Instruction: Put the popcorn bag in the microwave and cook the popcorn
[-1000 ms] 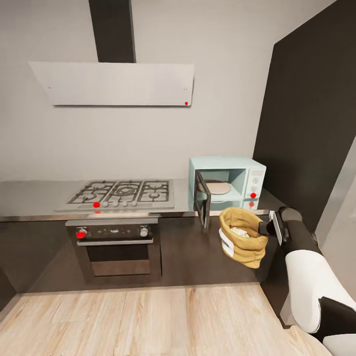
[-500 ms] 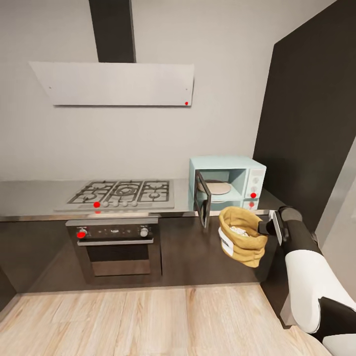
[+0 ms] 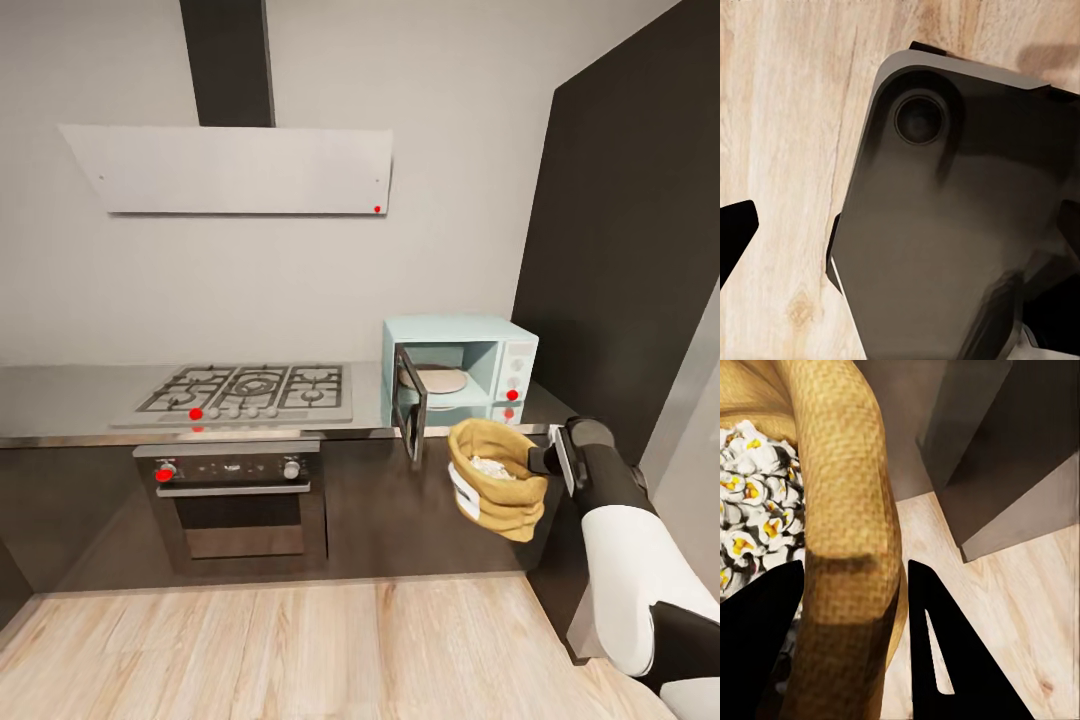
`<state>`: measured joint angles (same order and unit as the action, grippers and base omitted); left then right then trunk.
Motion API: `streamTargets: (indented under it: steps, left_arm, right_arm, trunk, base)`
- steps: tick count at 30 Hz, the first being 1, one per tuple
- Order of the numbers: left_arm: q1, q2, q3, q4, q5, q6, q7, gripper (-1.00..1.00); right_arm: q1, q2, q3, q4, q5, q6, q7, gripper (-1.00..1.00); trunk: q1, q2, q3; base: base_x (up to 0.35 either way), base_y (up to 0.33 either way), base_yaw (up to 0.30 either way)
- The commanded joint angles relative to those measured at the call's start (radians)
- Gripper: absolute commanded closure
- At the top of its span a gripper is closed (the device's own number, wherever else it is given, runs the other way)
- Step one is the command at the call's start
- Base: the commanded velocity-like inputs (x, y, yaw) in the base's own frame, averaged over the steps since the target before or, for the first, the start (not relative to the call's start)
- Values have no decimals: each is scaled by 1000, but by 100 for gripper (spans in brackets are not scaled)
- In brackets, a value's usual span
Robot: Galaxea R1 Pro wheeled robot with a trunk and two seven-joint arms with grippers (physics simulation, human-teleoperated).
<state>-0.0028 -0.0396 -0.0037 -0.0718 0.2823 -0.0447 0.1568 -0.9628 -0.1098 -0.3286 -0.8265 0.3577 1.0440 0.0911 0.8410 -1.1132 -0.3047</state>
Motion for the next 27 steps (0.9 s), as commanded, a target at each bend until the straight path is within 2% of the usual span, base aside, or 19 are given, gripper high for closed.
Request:
streamTargets:
  steps: [1, 3, 7, 10, 14, 18, 22, 27]
  left_arm:
    - [0, 0, -1, 0, 6, -3, 3, -100]
    - [0, 0, -1, 0, 8, -3, 3, -100]
    - [0, 0, -1, 0, 13, -3, 3, -100]
    - [0, 0, 0, -1, 14, -3, 3, -100]
    - [0, 1, 2, 0, 14, -3, 3, -100]
    - [0, 1, 4, -2, 14, -3, 3, -100]
    - [0, 1, 5, -2, 14, -3, 3, -100]
    - [0, 1, 5, -2, 14, -3, 2, -100]
  right_arm:
    - [0, -2, 12, 2, 9, 3, 10, 100]
    - [-5, -5, 34, 9, 7, 3, 10, 100]
    - [-68, -8, 41, 29, -2, 3, 12, 100]
    - [-165, -30, 42, 151, -1, 3, 12, 100]
    - [-218, -40, 43, 184, 5, 3, 11, 100]
    - [-273, -66, 42, 254, 5, 3, 10, 100]
    - [-388, -66, 42, 385, 5, 3, 10, 100]
    - [-423, -57, 41, 406, -1, 3, 10, 100]
  trunk:
    - [0, -1, -1]
    - [0, -1, -1]
    - [0, -1, -1]
    - [0, -1, -1]
    - [0, -1, -1]
    - [0, -1, -1]
    - [0, -1, -1]
    - [0, -1, -1]
  base:
    - [0, 0, 0]
    - [0, 0, 0]
    - [0, 0, 0]
    - [0, 0, 0]
    - [0, 0, 0]
    - [0, 0, 0]
    - [0, 0, 0]
    - [0, 0, 0]
